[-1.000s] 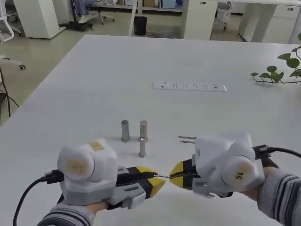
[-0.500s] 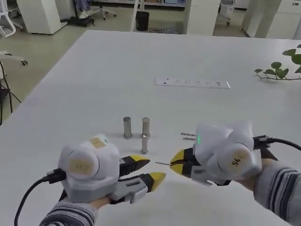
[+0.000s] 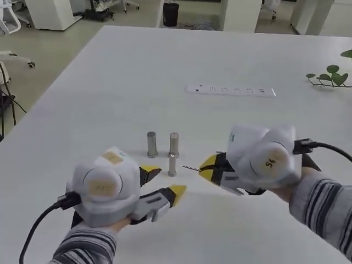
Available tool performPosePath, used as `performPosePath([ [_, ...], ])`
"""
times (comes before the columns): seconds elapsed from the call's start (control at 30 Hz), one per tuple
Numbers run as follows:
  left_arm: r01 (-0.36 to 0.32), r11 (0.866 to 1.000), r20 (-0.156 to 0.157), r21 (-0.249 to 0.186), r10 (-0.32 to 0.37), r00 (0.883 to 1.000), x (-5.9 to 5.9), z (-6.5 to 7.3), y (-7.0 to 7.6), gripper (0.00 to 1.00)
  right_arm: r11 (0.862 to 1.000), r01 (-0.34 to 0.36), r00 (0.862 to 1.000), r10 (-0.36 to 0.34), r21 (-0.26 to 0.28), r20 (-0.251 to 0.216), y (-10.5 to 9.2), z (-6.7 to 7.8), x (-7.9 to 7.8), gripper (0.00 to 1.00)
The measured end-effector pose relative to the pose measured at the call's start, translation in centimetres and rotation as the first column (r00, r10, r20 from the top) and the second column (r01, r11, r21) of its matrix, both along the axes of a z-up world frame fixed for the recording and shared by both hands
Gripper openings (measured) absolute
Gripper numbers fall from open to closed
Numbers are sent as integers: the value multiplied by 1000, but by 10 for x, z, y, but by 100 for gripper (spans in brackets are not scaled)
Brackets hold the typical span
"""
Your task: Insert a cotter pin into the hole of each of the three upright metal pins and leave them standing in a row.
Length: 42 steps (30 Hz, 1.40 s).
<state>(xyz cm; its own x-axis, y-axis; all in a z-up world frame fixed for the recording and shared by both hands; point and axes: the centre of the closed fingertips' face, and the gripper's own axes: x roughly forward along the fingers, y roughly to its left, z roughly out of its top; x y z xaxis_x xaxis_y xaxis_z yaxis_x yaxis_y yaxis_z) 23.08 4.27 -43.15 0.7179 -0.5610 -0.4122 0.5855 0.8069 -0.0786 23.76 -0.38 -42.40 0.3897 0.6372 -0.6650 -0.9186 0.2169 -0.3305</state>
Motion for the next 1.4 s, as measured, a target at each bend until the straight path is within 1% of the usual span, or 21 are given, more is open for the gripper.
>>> performPosePath([
  [0.1,-33,999,-13,11,33,999,6,-5,5,33,1000,14,1000,-14,11,-11,1,-3,3,0],
  [0.17,-55,998,-16,7,55,998,10,-7,7,32,999,27,999,-26,25,-25,2,-4,5,0],
  [0.2,-64,998,-24,4,64,998,13,-9,8,31,999,37,999,-36,29,-30,3,-6,7,0],
  [0.27,-79,997,-30,-3,79,996,18,-11,9,29,998,52,998,-51,30,-31,2,-9,10,0],
  [0.37,-89,996,-35,2,89,995,25,-15,8,27,997,71,997,-69,42,-38,3,-11,15,0],
  [0.43,-95,995,-32,9,96,995,30,-17,7,26,996,75,997,-73,44,-39,4,-12,18,0],
  [0.57,-107,994,-32,6,107,994,38,-22,6,22,995,85,995,-83,52,-49,6,-13,22,0],
  [0.8,-119,993,-47,7,119,992,51,-30,4,20,993,98,994,-94,60,-59,9,-18,26,0],
  [1.0,-113,994,-63,-1,113,992,58,-35,4,15,993,99,994,-96,62,-59,12,-20,29,0],
  [1.2,-105,994,-66,-2,105,992,58,-37,4,10,994,92,994,-87,64,-63,14,-20,29,0],
  [1.3,-87,996,-69,-9,87,994,57,-37,1,7,993,93,994,-89,71,-64,15,-19,30,0],
  [1.4,-86,996,-62,-2,86,994,57,-37,0,6,993,92,994,-88,74,-63,16,-18,30,0],
])
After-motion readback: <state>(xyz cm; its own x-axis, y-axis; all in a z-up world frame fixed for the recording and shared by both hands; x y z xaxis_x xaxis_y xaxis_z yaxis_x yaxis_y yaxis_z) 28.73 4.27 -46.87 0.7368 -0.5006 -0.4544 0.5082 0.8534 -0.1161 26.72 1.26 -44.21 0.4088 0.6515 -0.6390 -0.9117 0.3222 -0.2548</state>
